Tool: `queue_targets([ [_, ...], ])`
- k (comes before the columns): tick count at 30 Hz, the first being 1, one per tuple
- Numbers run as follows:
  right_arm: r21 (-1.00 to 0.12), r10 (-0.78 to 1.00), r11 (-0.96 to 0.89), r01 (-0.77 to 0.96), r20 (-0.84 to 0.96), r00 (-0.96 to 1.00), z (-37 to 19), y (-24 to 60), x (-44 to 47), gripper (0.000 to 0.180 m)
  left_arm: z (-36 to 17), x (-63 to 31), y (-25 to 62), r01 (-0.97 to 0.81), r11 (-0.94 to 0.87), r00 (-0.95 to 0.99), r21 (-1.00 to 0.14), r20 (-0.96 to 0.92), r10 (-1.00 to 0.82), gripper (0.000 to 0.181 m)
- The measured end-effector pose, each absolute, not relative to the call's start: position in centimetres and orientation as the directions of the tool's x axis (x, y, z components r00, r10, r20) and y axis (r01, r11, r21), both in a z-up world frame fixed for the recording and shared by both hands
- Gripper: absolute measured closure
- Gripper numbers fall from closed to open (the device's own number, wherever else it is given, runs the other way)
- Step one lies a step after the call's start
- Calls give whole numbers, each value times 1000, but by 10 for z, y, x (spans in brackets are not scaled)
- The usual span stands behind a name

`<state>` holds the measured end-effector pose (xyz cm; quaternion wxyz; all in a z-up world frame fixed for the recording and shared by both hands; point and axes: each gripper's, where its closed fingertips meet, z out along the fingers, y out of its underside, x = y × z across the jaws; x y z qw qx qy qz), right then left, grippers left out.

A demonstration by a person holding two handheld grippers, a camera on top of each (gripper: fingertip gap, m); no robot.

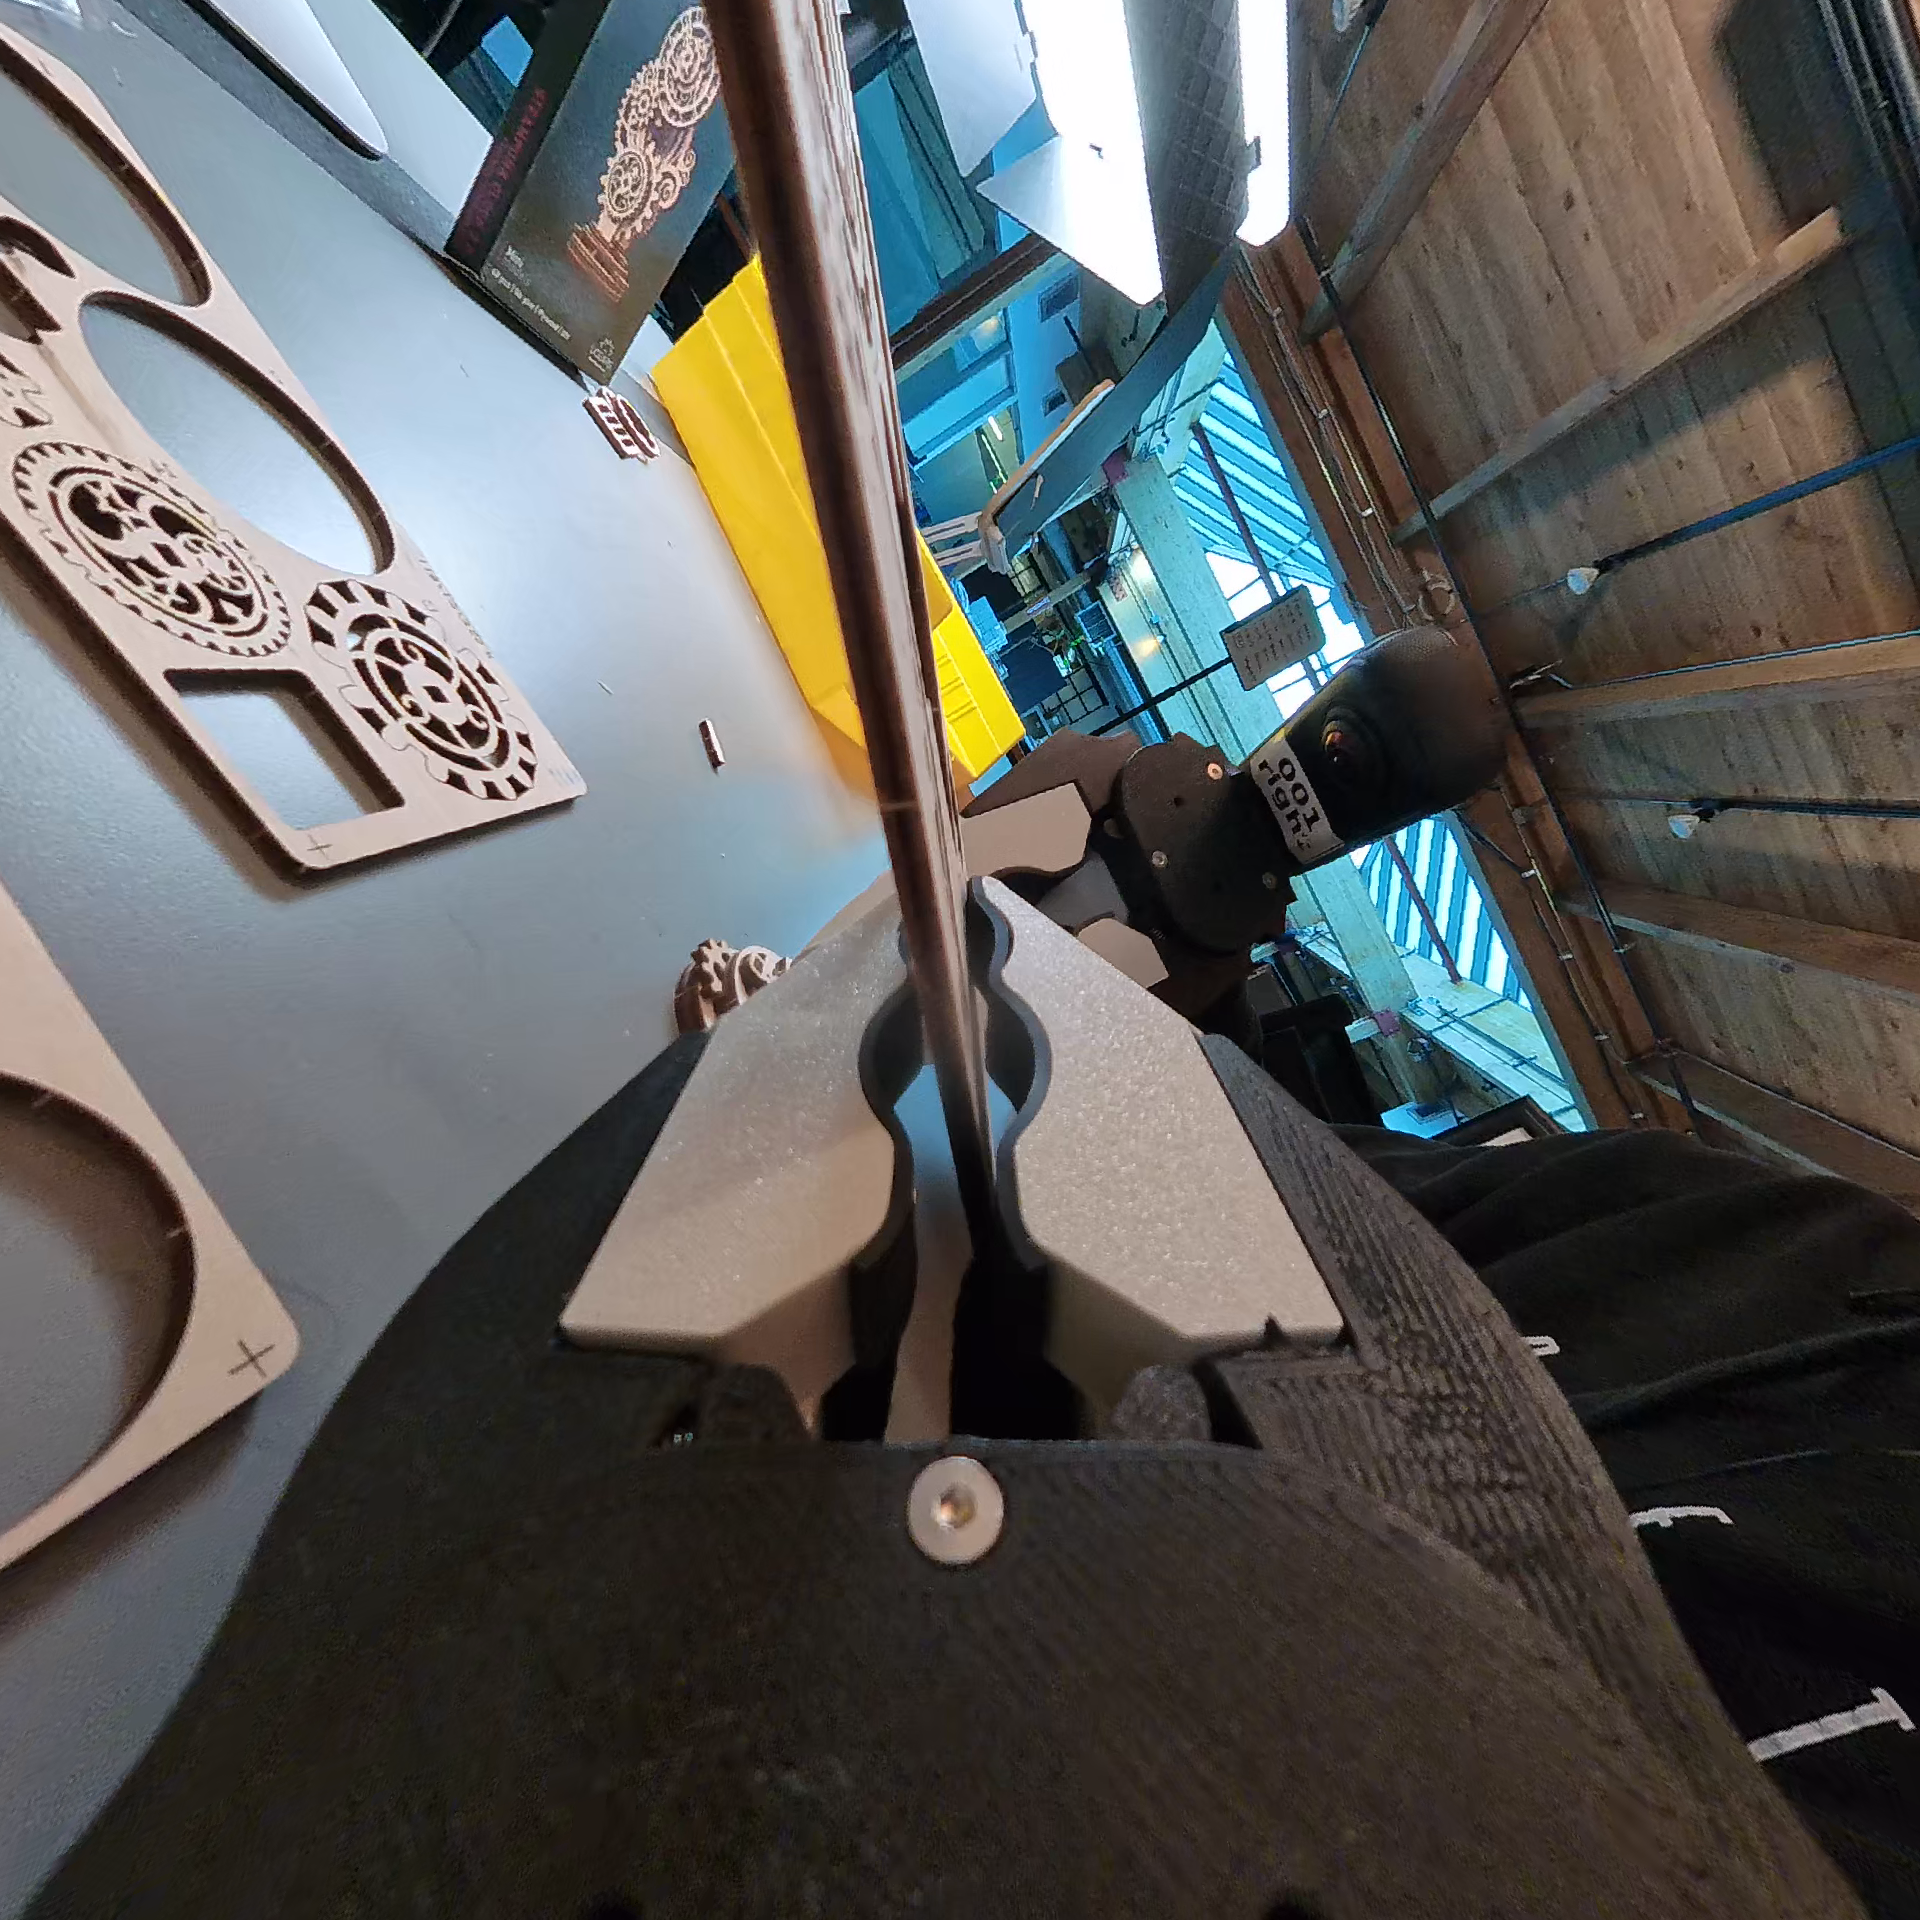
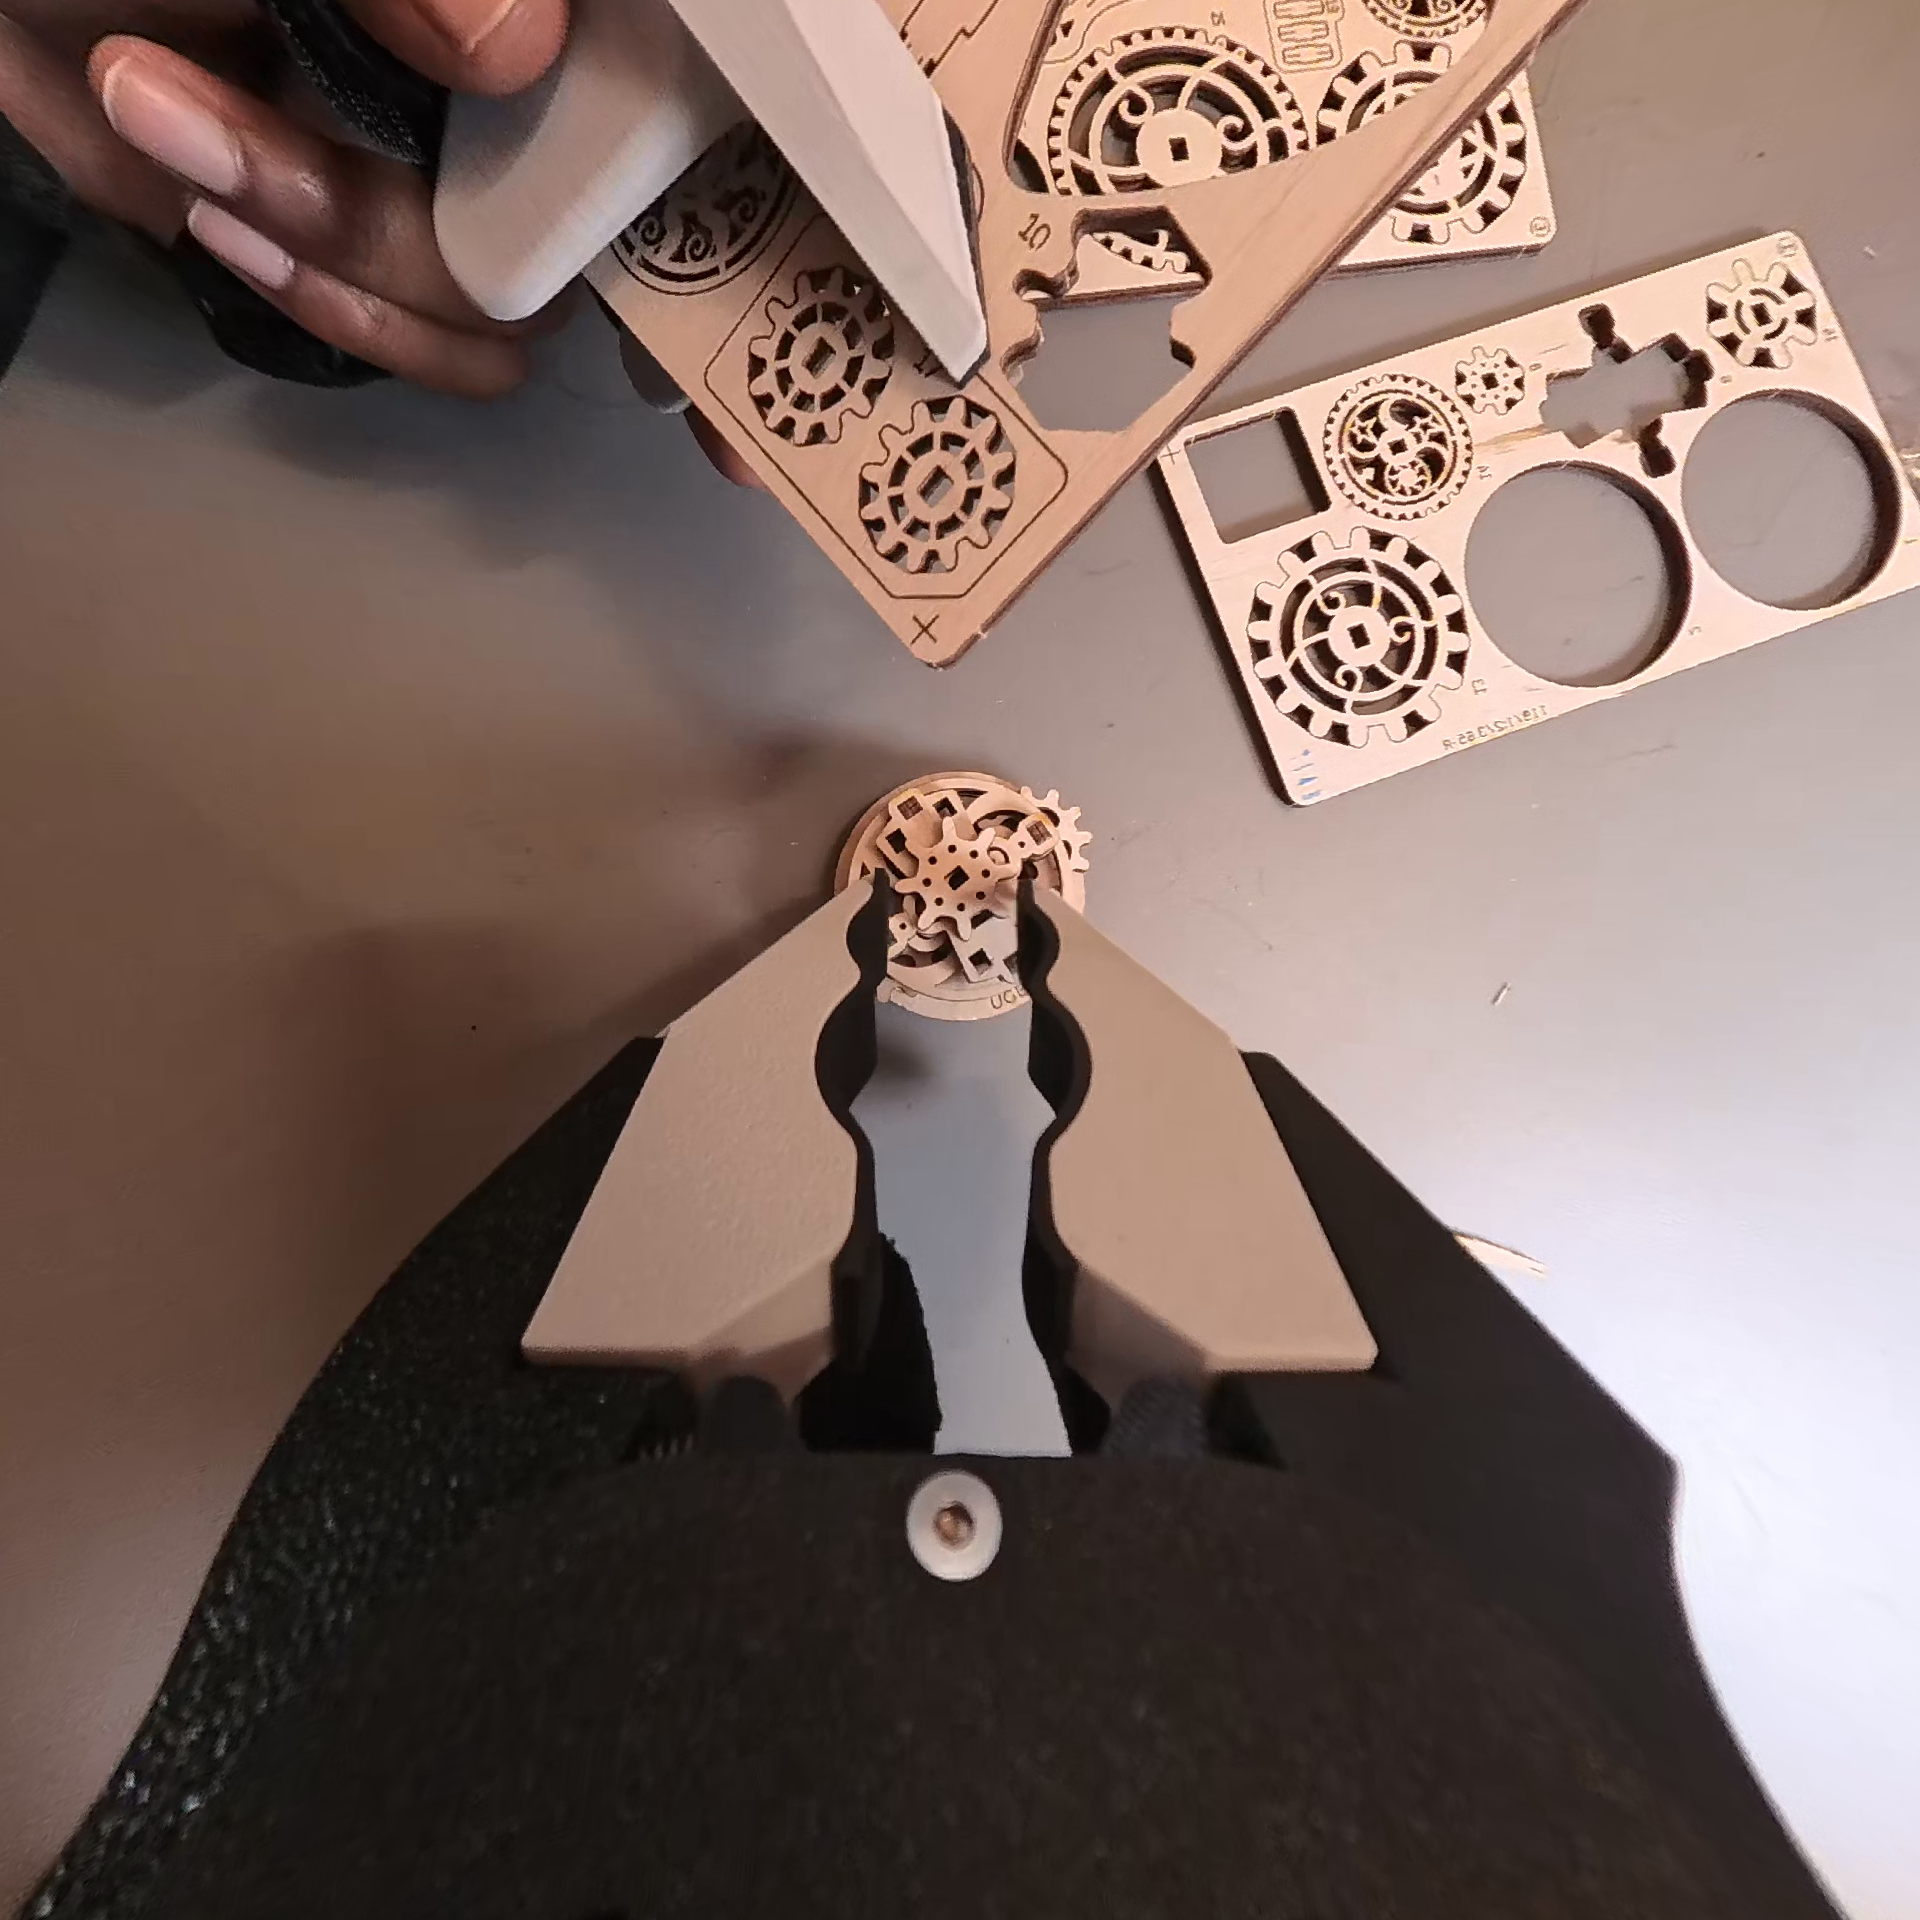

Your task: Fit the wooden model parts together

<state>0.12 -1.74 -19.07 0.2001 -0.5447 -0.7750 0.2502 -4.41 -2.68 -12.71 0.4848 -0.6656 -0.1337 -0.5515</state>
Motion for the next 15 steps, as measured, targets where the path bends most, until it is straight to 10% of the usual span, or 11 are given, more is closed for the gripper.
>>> queue_targets([
  [1, -609, 945, 280, 742, 38, -326, -189, -17, 2, 157, -127, -44, -27, 713, -494, 356, -498, 864, -357, 178],
  [15, -924, 967, -114, 366, -188, -173, -111, -9, 26, 154, -118, -24, -32, 639, -515, 371, -571, 816, -444, 179],
])
